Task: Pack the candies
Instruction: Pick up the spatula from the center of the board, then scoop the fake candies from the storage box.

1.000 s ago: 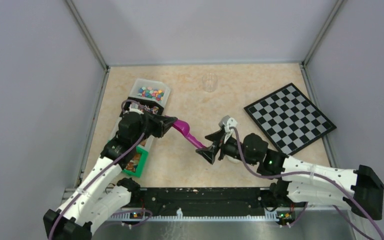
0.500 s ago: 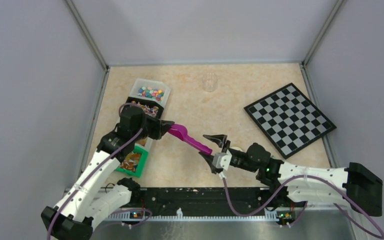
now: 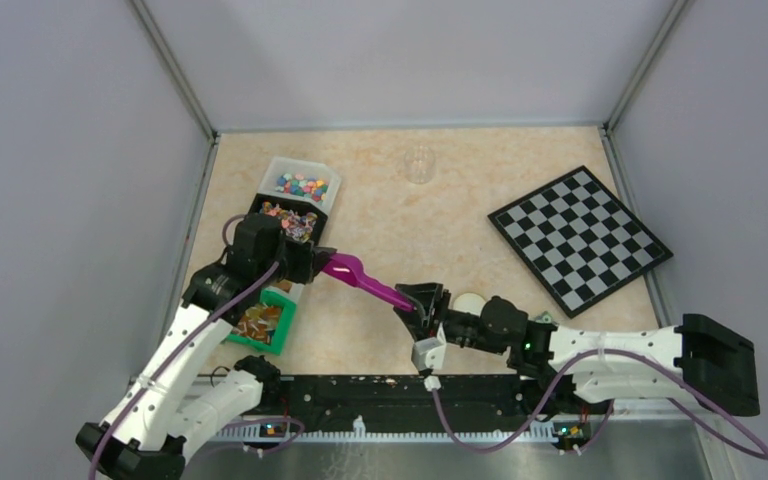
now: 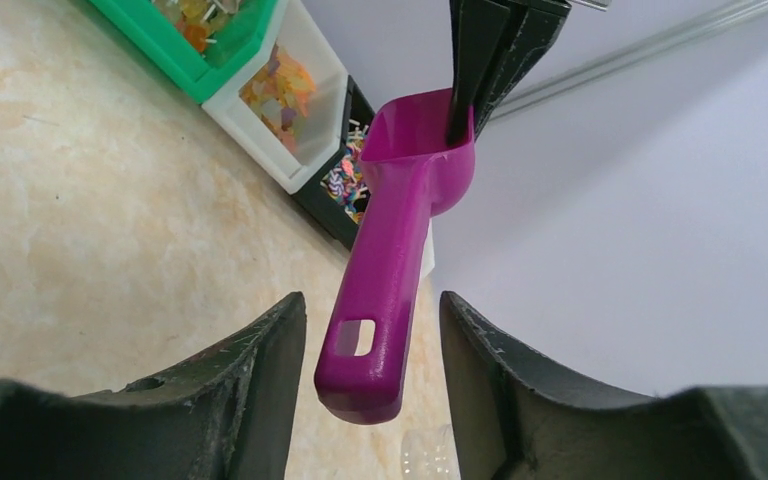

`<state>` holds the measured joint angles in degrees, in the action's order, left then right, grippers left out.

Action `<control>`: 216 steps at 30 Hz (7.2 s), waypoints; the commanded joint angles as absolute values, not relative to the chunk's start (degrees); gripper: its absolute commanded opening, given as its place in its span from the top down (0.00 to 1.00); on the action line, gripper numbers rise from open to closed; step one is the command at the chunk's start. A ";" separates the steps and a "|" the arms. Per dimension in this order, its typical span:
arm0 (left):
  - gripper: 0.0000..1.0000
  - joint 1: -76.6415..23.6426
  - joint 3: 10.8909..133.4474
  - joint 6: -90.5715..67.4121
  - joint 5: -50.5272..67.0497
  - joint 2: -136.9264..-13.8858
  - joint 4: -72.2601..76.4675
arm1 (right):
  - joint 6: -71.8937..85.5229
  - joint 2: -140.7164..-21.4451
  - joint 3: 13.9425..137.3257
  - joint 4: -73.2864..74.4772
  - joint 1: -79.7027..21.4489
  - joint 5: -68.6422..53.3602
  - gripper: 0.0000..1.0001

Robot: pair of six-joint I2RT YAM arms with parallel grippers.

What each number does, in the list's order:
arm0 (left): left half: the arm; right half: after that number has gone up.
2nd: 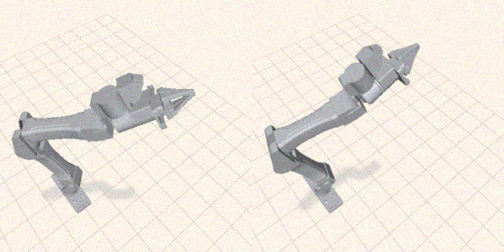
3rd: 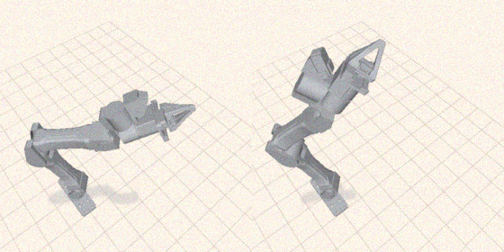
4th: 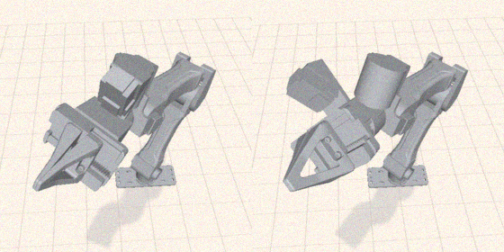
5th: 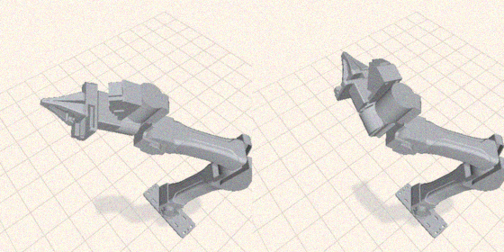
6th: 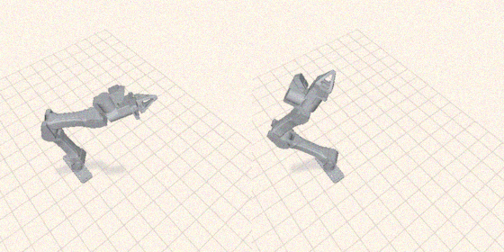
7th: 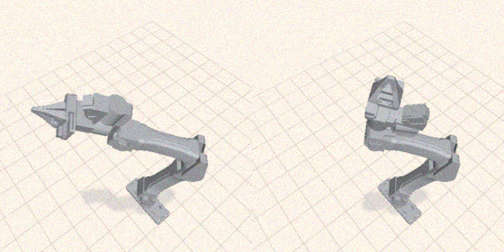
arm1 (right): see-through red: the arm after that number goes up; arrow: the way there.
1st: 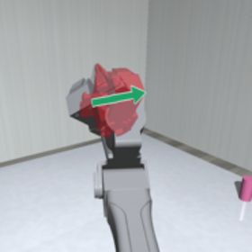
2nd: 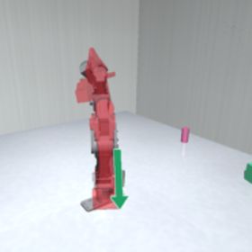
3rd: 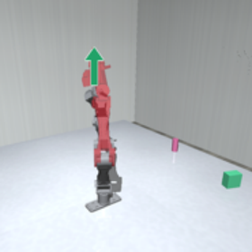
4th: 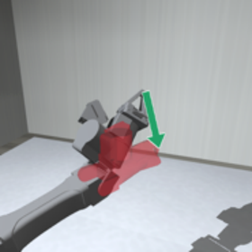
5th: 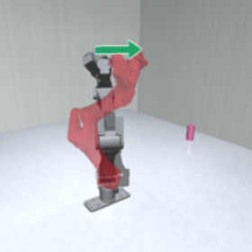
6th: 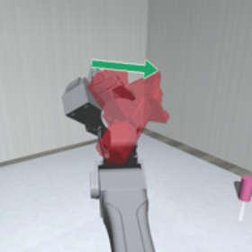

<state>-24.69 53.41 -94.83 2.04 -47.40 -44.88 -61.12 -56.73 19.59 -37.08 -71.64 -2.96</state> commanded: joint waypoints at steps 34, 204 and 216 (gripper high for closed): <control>0.01 -24.70 52.22 -57.01 -23.87 -43.70 -39.41 | -2.55 -60.26 38.81 -16.85 -70.51 21.82 1.00; 0.09 37.05 52.15 -63.90 -31.15 -70.48 -57.24 | 1.55 -113.20 104.30 24.52 -73.94 1.43 1.00; 0.21 38.36 48.84 -64.37 -25.88 -75.32 -56.06 | 1.43 -123.82 116.34 29.78 -73.92 1.98 1.00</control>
